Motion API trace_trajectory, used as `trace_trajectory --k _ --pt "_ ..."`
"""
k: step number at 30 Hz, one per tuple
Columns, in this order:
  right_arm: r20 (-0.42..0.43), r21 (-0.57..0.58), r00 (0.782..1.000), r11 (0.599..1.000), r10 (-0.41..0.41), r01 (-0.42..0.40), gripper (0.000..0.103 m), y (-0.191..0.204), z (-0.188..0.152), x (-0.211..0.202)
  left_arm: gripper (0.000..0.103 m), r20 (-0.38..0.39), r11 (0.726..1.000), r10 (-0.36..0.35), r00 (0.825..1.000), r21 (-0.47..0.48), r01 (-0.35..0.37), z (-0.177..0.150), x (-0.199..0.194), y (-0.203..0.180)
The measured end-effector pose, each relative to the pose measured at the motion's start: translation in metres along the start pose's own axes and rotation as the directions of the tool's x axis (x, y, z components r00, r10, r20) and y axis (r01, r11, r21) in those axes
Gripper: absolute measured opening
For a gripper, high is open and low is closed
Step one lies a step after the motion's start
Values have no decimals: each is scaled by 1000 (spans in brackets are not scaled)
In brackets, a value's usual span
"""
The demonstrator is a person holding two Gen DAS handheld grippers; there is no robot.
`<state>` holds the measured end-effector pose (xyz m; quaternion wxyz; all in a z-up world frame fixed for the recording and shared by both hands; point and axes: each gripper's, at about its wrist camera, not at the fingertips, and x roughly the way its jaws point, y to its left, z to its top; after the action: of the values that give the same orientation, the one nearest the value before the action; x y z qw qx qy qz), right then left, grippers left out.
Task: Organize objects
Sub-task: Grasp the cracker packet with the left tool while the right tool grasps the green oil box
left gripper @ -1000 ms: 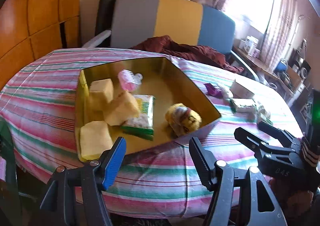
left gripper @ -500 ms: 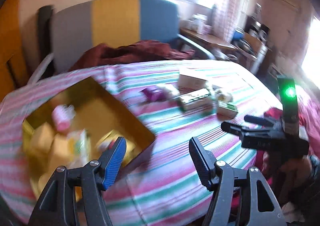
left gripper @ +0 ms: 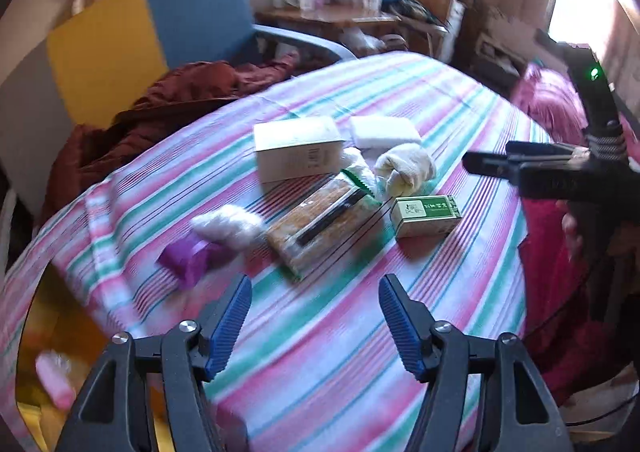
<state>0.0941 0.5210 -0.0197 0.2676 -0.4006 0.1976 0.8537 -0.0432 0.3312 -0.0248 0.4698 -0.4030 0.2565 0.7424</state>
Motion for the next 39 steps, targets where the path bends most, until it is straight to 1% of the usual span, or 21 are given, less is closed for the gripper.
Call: trace_trajectory --k 2,3,5,6,8,14,16,18,23,25,28,29,30,32,34,38,39 --pt "4 54 1000 998 16 -17 103 -15 0 6 75 -41 999 -1 999 34 2 11 20 -2" --pt "1 81 1000 996 23 -23 103 -22 -2 9 75 -49 999 -3 999 44 5 14 26 -2" --pt "-38 136 999 991 21 -16 103 -35 -4 20 78 -73 997 -4 997 74 9 22 42 -3" --pt "-49 153 998 988 31 -23 103 -39 -3 22 79 -86 996 -12 996 91 20 26 50 -4" --pt "-42 175 998 983 54 -46 103 -44 -1 21 79 -106 991 -18 994 133 32 32 67 -7" --pt "-64 155 994 985 86 -75 103 -38 -2 21 80 -154 973 -51 987 217 84 45 101 -9" --pt "-68 150 993 985 94 -83 103 -36 -3 22 80 -154 969 -56 986 231 91 47 106 -8" --pt "-73 148 992 985 101 -89 103 -35 -4 24 80 -168 964 -82 982 235 121 50 113 -8" --pt "-80 150 991 984 104 -91 103 -35 -4 27 79 -181 966 -116 977 209 153 51 126 -4" --pt "-85 150 991 985 103 -90 103 -35 -4 28 70 -183 969 -116 976 193 151 50 130 -3" --pt "-96 136 990 987 104 -90 103 -33 -5 31 61 -172 973 -99 980 189 132 48 131 -4" --pt "-99 129 990 988 103 -90 103 -32 -6 31 56 -169 975 -108 980 176 138 47 129 -4" --pt "-104 115 989 989 102 -90 103 -29 -7 32 55 -166 977 -122 979 155 148 46 127 -4" --pt "-112 78 988 993 102 -93 103 -22 -8 34 55 -166 983 -95 982 138 118 43 124 -6" --pt "-119 26 988 995 101 -99 103 -13 -9 35 55 -184 991 -58 981 107 78 35 121 -8" --pt "-124 -46 988 994 91 -98 103 -1 -13 41 55 -185 997 -43 982 58 55 22 111 -13" --pt "-122 -62 988 993 91 -99 103 2 -13 42 55 -185 998 -46 982 33 53 16 106 -15"
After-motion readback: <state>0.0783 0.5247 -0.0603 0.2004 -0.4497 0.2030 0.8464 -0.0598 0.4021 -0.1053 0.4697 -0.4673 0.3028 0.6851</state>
